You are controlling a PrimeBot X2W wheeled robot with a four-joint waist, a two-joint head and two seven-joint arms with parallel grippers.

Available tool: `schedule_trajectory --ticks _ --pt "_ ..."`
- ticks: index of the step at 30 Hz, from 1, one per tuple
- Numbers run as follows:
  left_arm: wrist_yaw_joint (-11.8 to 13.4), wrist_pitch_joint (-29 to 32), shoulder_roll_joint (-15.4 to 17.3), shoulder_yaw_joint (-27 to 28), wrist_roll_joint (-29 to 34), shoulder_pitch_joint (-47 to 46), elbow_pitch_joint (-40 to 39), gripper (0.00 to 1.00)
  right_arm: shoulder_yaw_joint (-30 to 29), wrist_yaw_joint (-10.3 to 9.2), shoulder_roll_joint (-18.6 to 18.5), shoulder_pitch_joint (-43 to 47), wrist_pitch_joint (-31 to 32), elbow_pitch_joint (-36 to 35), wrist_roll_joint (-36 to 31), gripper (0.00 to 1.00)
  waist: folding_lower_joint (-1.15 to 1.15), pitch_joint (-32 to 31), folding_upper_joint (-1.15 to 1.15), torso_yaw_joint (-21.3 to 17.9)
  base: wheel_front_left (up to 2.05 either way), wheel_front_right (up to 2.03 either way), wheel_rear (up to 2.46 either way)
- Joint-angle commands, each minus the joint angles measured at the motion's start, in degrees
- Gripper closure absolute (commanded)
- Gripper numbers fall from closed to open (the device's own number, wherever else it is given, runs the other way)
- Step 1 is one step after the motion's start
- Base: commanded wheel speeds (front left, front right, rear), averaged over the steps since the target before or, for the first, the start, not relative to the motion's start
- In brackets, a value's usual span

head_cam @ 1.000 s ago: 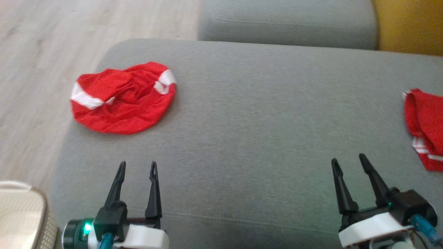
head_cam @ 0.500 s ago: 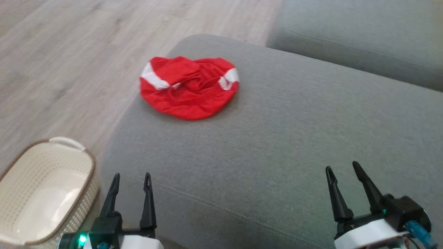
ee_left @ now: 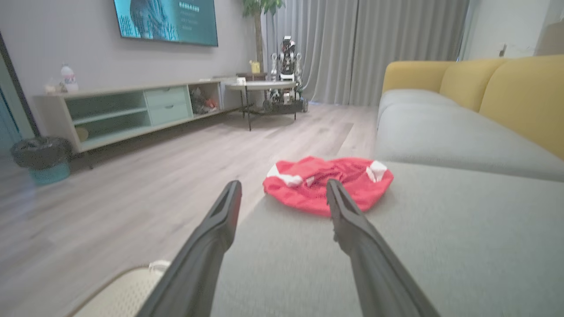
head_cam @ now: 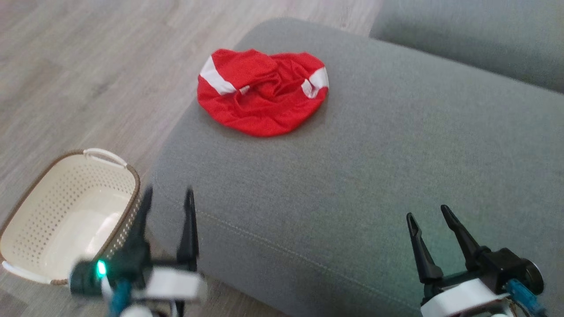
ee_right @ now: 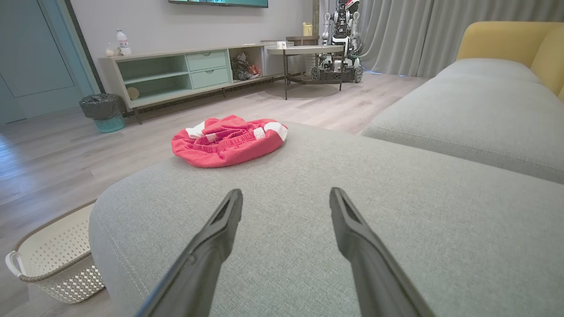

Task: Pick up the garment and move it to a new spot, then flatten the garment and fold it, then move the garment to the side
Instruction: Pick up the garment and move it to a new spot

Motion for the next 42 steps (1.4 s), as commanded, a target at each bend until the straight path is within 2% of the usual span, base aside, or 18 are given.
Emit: schedule_trajectory --ticks 1,4,7,12,15,21,22,25,28,34,41,42 --pt "-0.73 -0.29 0.63 2.70 -0.50 -6.79 -2.58 0.00 1.00 -0.02 -0.94 -2.56 -0.52 -1.89 -0.50 0.00 0.00 2.15 0.00 -0.77 0.00 0.00 0.00" --pt "-3.44 -0.29 1.58 3.84 -1.64 -14.72 -1.36 0.00 1.18 -0.02 -2.34 -3.32 -0.52 -2.07 -1.12 0.00 0.00 5.31 0.00 -1.99 0.00 0.00 0.00" --pt "-7.16 -0.21 2.70 4.68 -3.85 -24.49 3.99 0.00 1.71 -0.02 -4.08 -4.78 -0.52 -2.27 -1.45 0.00 0.00 8.68 0.00 -3.50 0.00 0.00 0.00" --pt "-13.31 4.04 3.94 5.43 -9.14 -43.23 18.22 0.00 2.58 -0.02 -6.95 -8.52 -0.52 -2.95 -1.62 0.00 0.00 14.37 0.00 -6.21 0.00 0.00 0.00" --pt "-14.90 7.06 4.71 4.76 -11.25 -53.06 28.11 0.00 3.10 -0.02 -8.47 -10.98 -0.52 -3.26 -1.66 0.00 0.00 17.83 0.00 -8.06 0.00 0.00 0.00" --pt "-15.88 15.61 5.56 2.82 -14.88 -67.16 46.49 0.00 3.99 -0.02 -10.69 -15.62 -0.52 -3.89 -1.61 0.00 0.00 23.95 0.00 -11.99 0.00 0.00 0.00" --pt "-15.88 15.61 5.56 2.82 -14.88 -67.16 46.49 0.00 3.99 -0.02 -10.69 -15.62 -0.52 -3.89 -1.61 0.00 0.00 23.95 0.00 -11.99 0.00 0.00 0.00" --pt "-15.96 20.80 6.47 2.04 -15.36 -71.45 54.08 0.00 4.37 -0.02 -11.38 -17.63 -0.52 -4.27 -1.56 0.00 0.00 26.53 0.00 -13.79 0.00 0.00 0.00" --pt "-14.73 24.23 8.37 1.38 -14.39 -74.87 61.61 0.00 4.80 -0.02 -11.72 -20.02 -0.52 -4.83 -1.29 0.00 0.00 29.56 0.00 -16.33 0.00 0.00 0.00" --pt "-13.35 23.91 9.78 0.75 -13.71 -76.98 68.37 0.00 4.57 -0.02 -11.62 -22.43 -0.52 -5.63 -1.16 0.00 0.00 33.40 0.00 -18.68 0.00 0.00 0.00" --pt "-14.27 24.61 9.68 -0.56 -13.77 -77.22 72.86 0.00 4.34 -0.02 -11.04 -23.36 -0.52 -5.73 -1.18 0.00 0.00 34.91 0.00 -19.59 0.00 0.00 0.00" --pt "-14.46 24.50 9.74 -0.88 -13.66 -77.15 73.15 0.53 4.37 -0.02 -10.93 -23.48 -0.52 -5.62 -1.18 0.00 0.00 34.88 0.00 -19.66 0.00 0.00 0.00"
